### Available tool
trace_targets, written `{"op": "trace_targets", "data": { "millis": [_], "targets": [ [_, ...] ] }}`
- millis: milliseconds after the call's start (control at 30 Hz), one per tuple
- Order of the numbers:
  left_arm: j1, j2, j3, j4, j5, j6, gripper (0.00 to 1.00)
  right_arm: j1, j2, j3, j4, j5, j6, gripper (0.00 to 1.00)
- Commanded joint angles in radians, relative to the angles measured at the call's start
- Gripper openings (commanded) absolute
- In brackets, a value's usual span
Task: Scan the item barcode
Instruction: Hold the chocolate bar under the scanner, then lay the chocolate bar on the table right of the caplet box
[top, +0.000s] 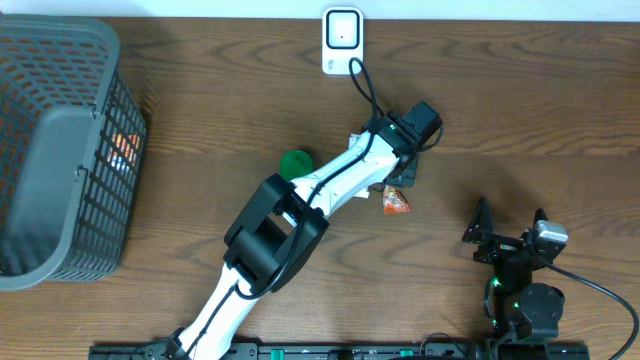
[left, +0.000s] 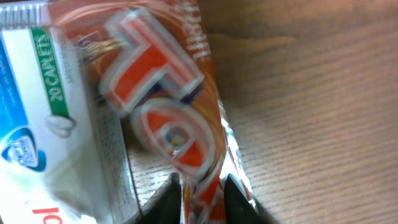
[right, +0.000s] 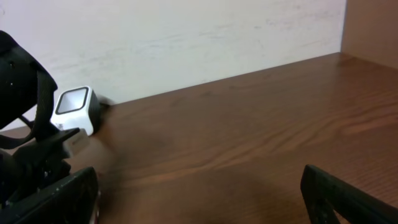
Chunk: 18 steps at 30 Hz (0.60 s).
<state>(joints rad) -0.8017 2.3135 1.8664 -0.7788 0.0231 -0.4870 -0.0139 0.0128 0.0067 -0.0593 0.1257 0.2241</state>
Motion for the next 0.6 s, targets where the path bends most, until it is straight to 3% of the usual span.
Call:
{"op": "trace_targets", "data": {
  "millis": [0, 100, 233, 400, 567],
  "targets": [
    [0.001, 0.002, -0.007, 0.002, -0.016, 0.007, 0.69, -0.005, -0.003, -0.001, -0.004, 0.0, 0.007, 0.99],
    [0.005, -0.022, -0.006, 0.003, -0.015, 0.025, 0.83, -0.005, -0.003, -0.001, -0.004, 0.0, 0.007, 0.99],
    [0.009, -0.123, 0.043, -0.028, -0.016, 0.113, 0.84, -0.005, -0.003, -0.001, -0.004, 0.0, 0.007, 0.99],
    [0.038, -0.41, 0.142, -0.064, -0.028, 0.314, 0.85, -0.005, -0.003, -0.001, -0.004, 0.0, 0.007, 0.99],
    [0.179, -0.715, 0.157, -0.008, -0.383, 0.352, 0.85, -0.005, -0.003, -0.001, -0.004, 0.0, 0.007, 0.99]
  ]
}}
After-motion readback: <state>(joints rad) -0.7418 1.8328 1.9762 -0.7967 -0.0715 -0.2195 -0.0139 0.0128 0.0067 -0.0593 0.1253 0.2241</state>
